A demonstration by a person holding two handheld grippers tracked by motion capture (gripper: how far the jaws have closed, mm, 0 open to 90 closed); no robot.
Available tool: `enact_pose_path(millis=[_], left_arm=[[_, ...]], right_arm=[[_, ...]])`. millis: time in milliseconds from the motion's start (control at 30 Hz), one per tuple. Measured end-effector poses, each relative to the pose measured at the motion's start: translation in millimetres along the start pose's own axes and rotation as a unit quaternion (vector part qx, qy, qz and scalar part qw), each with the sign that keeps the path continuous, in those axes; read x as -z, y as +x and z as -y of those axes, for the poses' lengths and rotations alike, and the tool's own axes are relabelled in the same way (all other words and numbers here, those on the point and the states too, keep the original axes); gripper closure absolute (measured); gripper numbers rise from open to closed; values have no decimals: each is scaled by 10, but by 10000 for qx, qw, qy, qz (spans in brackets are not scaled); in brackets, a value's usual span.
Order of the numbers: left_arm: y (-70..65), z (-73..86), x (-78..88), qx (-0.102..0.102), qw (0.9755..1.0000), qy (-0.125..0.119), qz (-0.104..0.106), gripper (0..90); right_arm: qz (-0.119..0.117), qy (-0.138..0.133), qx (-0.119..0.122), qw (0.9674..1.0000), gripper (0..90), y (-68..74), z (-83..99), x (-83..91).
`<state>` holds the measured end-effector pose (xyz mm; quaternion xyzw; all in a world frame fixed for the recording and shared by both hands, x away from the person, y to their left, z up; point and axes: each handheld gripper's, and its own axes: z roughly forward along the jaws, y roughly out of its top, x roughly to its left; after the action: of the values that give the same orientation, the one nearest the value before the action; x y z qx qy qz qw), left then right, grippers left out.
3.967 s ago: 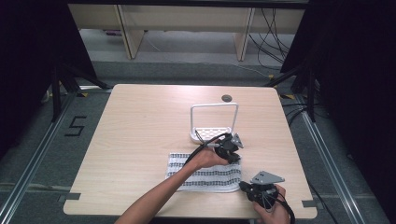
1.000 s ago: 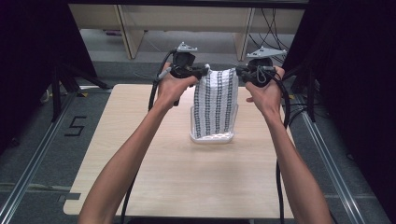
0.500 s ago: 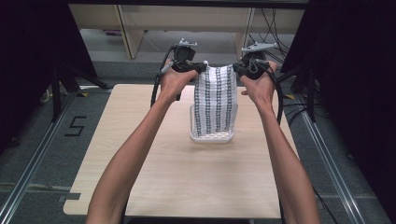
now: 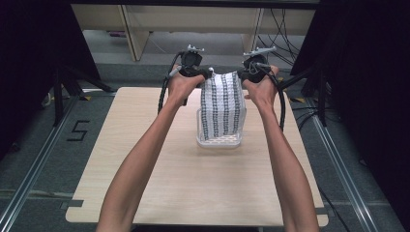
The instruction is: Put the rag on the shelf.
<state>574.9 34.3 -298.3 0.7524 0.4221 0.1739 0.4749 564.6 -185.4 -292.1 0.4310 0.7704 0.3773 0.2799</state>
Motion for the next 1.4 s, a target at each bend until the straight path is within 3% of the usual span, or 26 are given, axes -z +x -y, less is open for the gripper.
enact_pose_path(millis=[333,433,467,500,567,633,867,1100,1267,1400], left_arm=[[33,178,-199,30,9990,443,-84,787],[34,196,-229,-22,9983,570,-127,720],[39,200,-236,-21,9980,617,-152,646],[46,203,-238,-30,9977,638,-207,646],[69,207,-240,49,9972,669,-315,503],[96,207,-240,141,9965,739,-375,453],[128,204,-167,120,9964,764,-344,430],[150,204,-31,99,9969,714,-325,419],[204,250,89,165,9969,684,-347,410],[237,293,182,173,9970,688,-318,407]], right_arm=[[14,376,-188,9991,867,-7,117,-187],[4,522,-272,9983,834,-10,178,-257],[24,604,-332,9976,774,-24,209,-294],[24,604,-332,9976,774,-24,209,-294],[-9,634,-409,9971,755,-38,233,-314],[-23,609,-370,9975,747,-55,247,-317],[-27,506,-485,9975,725,-85,232,-234],[-49,316,-411,9986,693,-128,225,-153],[-28,308,-459,9985,659,-150,268,-64],[-142,250,-483,9984,638,-167,334,-4]])
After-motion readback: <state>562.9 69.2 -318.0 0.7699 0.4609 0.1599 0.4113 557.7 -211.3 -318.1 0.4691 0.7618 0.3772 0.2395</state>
